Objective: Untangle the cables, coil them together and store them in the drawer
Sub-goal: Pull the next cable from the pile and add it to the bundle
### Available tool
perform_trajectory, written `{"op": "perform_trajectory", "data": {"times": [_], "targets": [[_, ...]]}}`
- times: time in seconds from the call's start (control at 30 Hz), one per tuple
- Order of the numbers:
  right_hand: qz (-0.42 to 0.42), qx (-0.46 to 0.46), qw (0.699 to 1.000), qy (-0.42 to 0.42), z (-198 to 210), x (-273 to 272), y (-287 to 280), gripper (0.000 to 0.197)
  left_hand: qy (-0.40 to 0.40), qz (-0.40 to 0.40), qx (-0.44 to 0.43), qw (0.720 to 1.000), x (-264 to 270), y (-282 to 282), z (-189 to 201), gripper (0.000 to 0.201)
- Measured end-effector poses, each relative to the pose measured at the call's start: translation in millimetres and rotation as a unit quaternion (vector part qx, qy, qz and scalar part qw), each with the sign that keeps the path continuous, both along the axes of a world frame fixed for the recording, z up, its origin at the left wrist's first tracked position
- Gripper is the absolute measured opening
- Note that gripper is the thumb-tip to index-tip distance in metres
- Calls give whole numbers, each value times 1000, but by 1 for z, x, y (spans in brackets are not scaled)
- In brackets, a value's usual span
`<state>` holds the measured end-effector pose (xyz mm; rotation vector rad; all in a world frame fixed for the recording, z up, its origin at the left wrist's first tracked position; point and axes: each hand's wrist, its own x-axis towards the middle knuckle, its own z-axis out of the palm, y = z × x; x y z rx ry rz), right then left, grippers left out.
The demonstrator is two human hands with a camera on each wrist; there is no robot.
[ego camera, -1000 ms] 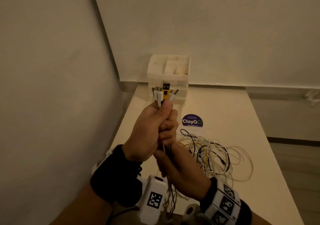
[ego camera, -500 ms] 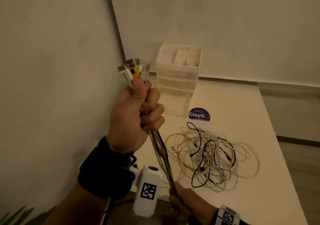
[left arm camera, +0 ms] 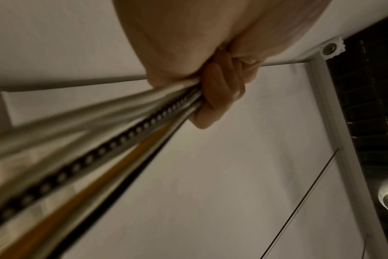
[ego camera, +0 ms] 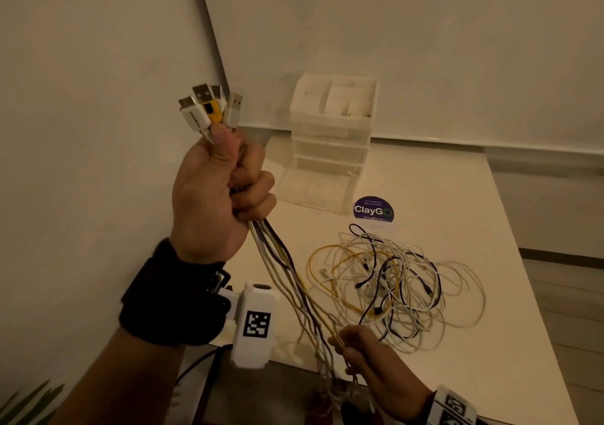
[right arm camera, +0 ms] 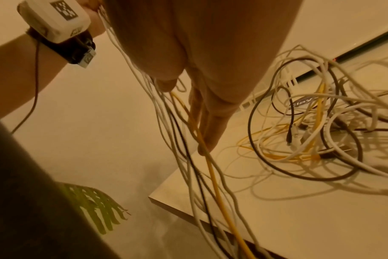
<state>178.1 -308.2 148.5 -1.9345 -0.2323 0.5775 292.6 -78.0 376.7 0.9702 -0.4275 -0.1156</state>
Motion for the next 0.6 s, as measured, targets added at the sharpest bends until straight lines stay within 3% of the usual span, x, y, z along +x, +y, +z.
{"op": "perform_trajectory", "data": {"times": [0.07, 0.23, 0.37, 0.53, 0.6], "targets": [[28, -50, 998, -29, -2, 2, -5, 43, -3, 4, 7, 1000, 0, -4, 3, 38], [82, -67, 992, -71, 6, 5, 7, 22, -5, 19, 16, 1000, -4, -12, 8, 42], [51, -11, 997, -59, 15, 1, 11, 12, -15, 47, 30, 998, -6, -11, 17, 45], [6, 26, 997, -79, 22, 4, 12, 17, -4, 51, 36, 998, -11, -11, 16, 46], [-9, 81, 996, -32, 26, 10, 18, 20, 3, 42, 33, 999, -15, -14, 13, 44]]}}
